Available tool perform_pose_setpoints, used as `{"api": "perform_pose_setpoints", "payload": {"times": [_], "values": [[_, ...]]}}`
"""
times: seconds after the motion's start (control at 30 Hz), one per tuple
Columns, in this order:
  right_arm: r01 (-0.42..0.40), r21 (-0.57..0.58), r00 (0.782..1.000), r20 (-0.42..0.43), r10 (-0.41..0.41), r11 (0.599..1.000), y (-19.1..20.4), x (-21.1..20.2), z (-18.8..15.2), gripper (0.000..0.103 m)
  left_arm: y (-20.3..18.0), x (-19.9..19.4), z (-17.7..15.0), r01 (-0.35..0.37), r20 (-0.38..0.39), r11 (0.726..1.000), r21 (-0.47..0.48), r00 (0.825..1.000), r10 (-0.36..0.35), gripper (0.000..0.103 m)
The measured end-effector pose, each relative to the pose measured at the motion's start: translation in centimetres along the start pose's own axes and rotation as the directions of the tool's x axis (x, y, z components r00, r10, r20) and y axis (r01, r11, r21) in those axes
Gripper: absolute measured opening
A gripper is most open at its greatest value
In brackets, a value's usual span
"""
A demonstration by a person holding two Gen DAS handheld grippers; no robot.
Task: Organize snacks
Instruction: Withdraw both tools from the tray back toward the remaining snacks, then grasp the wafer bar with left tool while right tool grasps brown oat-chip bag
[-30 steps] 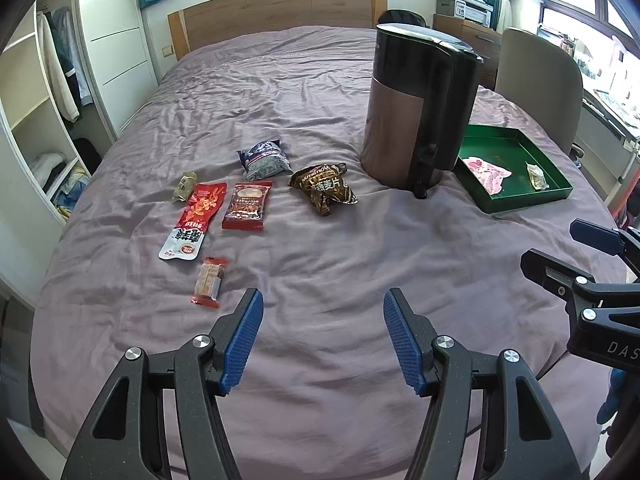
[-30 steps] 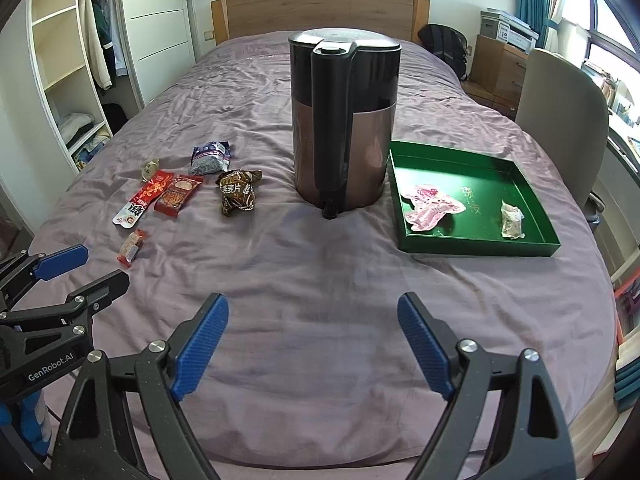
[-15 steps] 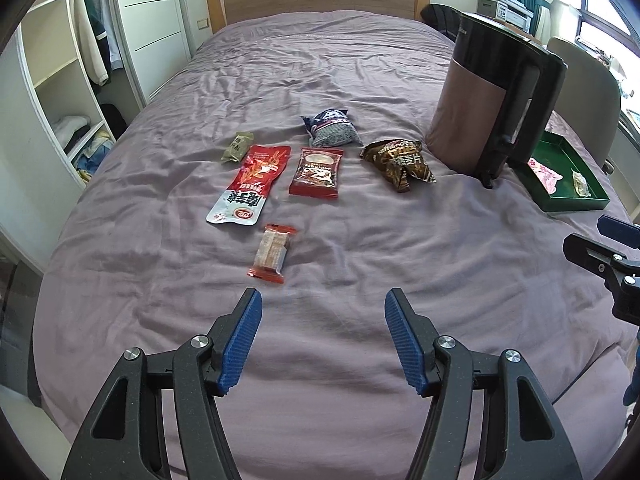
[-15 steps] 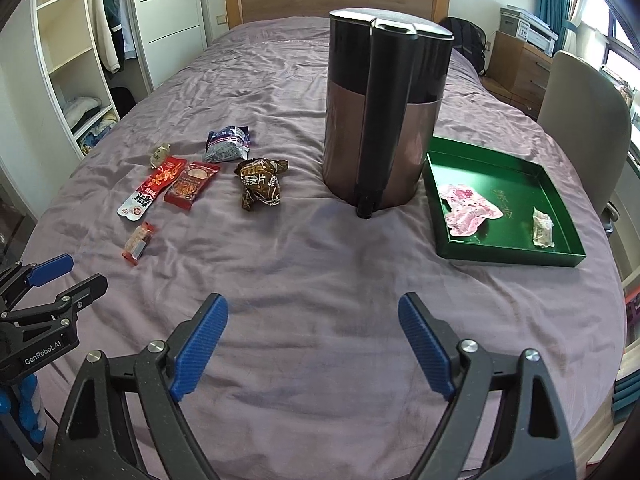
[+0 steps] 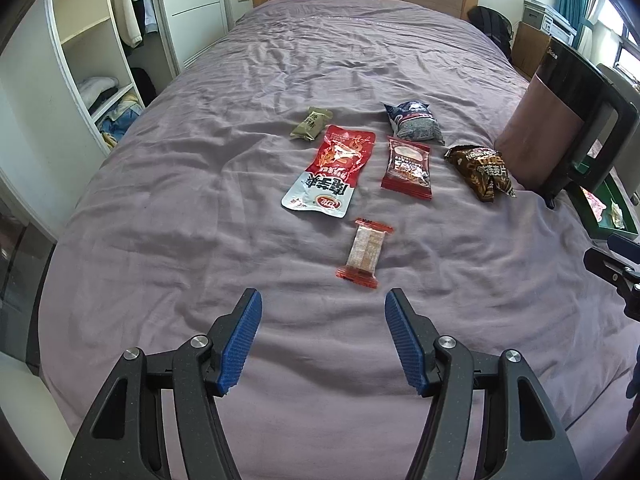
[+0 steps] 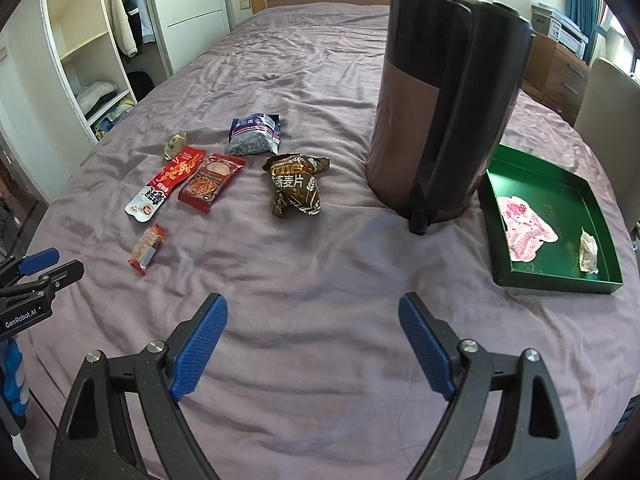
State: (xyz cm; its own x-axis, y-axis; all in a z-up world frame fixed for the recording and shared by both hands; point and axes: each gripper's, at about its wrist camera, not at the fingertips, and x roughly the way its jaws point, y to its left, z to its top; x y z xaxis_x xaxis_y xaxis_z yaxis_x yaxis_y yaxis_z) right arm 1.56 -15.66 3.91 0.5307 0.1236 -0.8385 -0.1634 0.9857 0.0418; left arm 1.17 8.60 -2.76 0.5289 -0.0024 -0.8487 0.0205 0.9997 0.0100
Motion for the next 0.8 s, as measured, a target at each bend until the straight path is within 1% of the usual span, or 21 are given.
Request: {"api": "perform_pose_setpoints", "payload": {"times": [0.17,0.43,0.57,0.8], "values": [[-0.021,-0.004,1.000,-0.006,0.021,1.000,0.4,1.7,1.2,0.103,-0.6,1.6,0.2,0.039,-0.043,0.999,0.023,0.998,-0.038,0.058],[-0.037,-0.020,0.999,-0.016,0.036,0.999,1.1,4.8,3.5,0.103,-2.2,4.4,1.3,0.084,-0.073,0.995,0.048,0.994,-0.080,0.058],[-0.031,-0.020,0.999,-0.022,0.030,0.999,1.1,6.5,4.9,0.103,-2.8,6.1,1.9,0.078,-0.089,0.995,0.060,0.993,-0.073,0.058],[-0.030,-0.027,0.999,-0.039,0.029,0.999,1.5,9.8,7.0,0.103,-2.7,9.1,1.9,0.076,-0.128,0.997,0.027,0.989,-0.072,0.058]]}}
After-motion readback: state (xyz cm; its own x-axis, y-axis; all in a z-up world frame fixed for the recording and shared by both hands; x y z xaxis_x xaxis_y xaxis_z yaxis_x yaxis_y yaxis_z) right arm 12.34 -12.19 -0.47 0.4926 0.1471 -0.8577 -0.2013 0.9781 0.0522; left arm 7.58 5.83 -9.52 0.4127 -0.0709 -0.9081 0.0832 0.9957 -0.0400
